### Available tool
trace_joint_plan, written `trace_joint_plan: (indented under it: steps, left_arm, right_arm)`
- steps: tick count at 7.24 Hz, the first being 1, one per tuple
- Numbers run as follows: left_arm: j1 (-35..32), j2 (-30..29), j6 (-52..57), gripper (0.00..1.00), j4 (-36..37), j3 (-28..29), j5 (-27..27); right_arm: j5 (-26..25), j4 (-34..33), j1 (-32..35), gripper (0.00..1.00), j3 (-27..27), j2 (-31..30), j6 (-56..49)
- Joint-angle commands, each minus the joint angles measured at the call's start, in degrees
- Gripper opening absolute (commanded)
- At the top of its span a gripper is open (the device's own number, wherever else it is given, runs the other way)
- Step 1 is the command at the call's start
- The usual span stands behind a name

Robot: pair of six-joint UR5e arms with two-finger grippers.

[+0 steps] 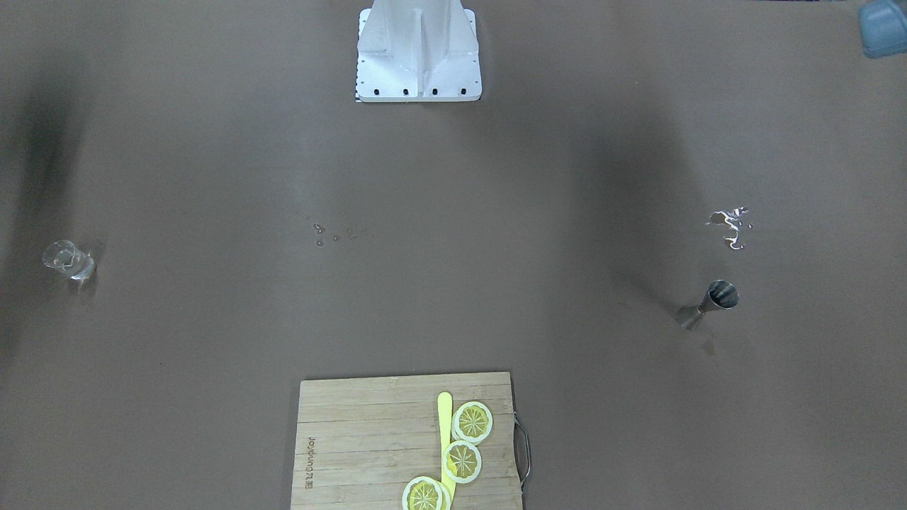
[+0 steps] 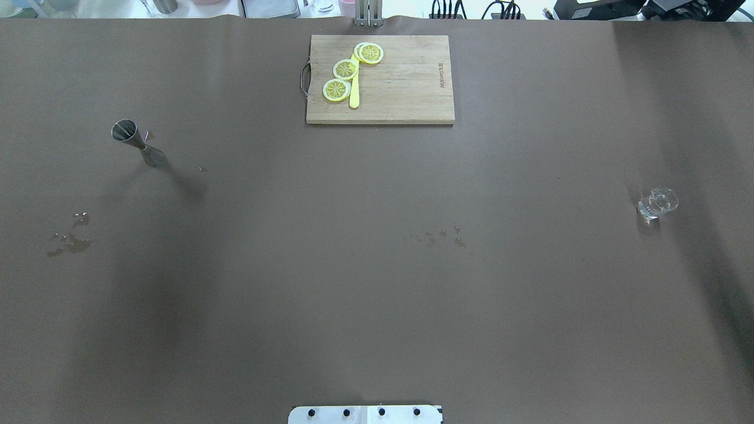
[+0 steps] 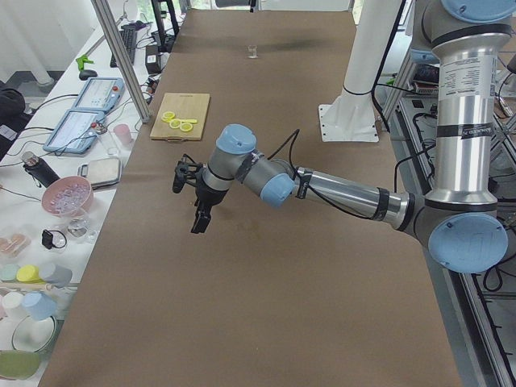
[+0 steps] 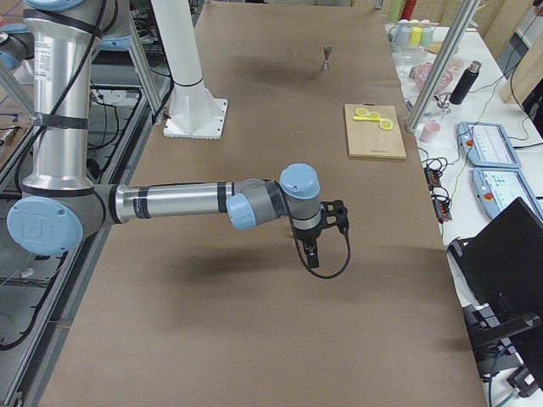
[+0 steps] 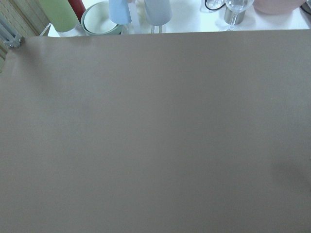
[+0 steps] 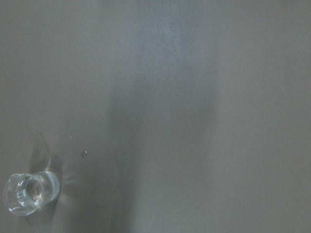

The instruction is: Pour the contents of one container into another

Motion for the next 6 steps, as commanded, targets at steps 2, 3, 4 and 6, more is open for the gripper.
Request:
trace_joint_plan:
  steps: [2,3,4,6]
  left_arm:
    - [8.8,-0.1,-12.6,0.98,-3.7,-3.0,14.3]
    - [12.1,-0.4,-18.2,0.98,-5.5,-3.2,18.9]
    - [17.7,-0.5,-24.8,0.98,-5.7,-3.8,25.0]
    - [25.6,-0.6,-30.0,0.98,-5.8,-3.6,40.3]
  right_arm:
    - [1.4,9.1,-1.1,1.0,0.7,-4.9,-1.1]
    - [2.9,13.8,-1.5,1.0,0.7,-8.4,-1.1]
    - [3.1,19.7,-2.0,1.0,0.6,-11.4,-2.3]
    - [3.4,24.8,-2.7,1.0,0.6,-12.1,-3.1]
